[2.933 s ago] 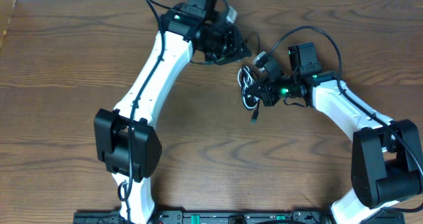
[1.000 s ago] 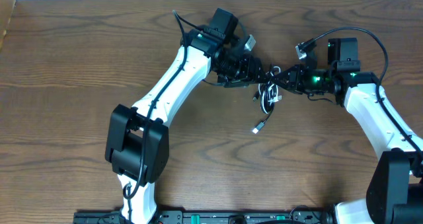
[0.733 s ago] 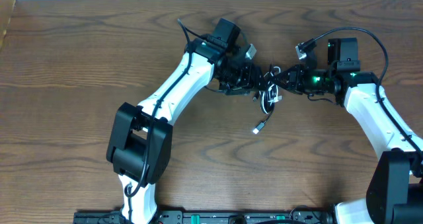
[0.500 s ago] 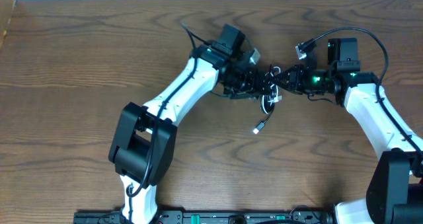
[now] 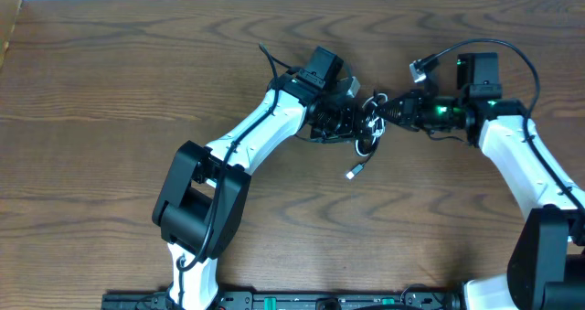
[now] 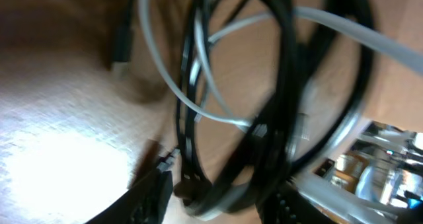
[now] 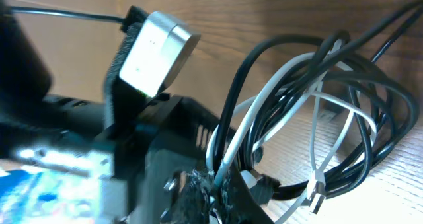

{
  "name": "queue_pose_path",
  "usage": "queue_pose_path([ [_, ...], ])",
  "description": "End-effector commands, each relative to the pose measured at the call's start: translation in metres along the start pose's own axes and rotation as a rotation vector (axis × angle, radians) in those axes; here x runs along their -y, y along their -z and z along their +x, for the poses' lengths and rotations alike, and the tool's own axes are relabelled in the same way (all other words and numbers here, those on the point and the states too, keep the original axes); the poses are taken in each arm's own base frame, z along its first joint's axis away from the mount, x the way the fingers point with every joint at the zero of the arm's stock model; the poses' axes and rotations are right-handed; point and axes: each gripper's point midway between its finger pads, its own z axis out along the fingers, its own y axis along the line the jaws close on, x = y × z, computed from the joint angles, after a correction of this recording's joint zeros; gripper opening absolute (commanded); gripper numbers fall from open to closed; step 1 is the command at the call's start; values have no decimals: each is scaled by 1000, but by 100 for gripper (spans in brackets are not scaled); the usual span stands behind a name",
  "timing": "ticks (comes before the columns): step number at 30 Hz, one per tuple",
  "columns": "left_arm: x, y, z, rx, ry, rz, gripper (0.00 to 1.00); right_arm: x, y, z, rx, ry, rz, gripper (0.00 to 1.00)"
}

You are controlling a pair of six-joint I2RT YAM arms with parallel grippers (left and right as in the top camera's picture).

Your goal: Untangle cables

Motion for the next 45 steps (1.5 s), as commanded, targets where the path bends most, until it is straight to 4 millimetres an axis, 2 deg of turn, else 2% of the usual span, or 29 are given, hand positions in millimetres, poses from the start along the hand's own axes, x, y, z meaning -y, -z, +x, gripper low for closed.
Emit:
queue_pose_path([
  [1, -15, -1, -9, 50, -6, -77, 44, -24, 16, -4, -4, 23, -142, 1],
  [6, -25, 1, -16, 89, 13, -135, 43, -34, 33, -7, -5, 4, -256, 1],
  [12, -21, 0, -21, 112, 37, -118, 43, -42, 42, -6, -14, -1, -324, 1],
  [26, 9, -12, -26, 148, -46, -59, 44, -45, 43, -5, -20, 0, -342, 1],
  [34, -8, -6, -49, 281, -64, -197, 44, -45, 43, -5, -21, 0, -343, 1],
  [37, -5, -3, -60, 331, -81, -199, 44, -45, 43, -5, -20, 0, -343, 1],
  [40, 1, -2, -67, 363, -99, -177, 23, -45, 43, -5, -20, 0, -342, 1],
  [41, 2, -1, -69, 370, -103, -172, 8, -45, 43, -5, -20, 1, -342, 1],
  [45, 0, 1, -72, 376, -111, -176, 7, -44, 43, -6, -8, 41, -337, 1],
])
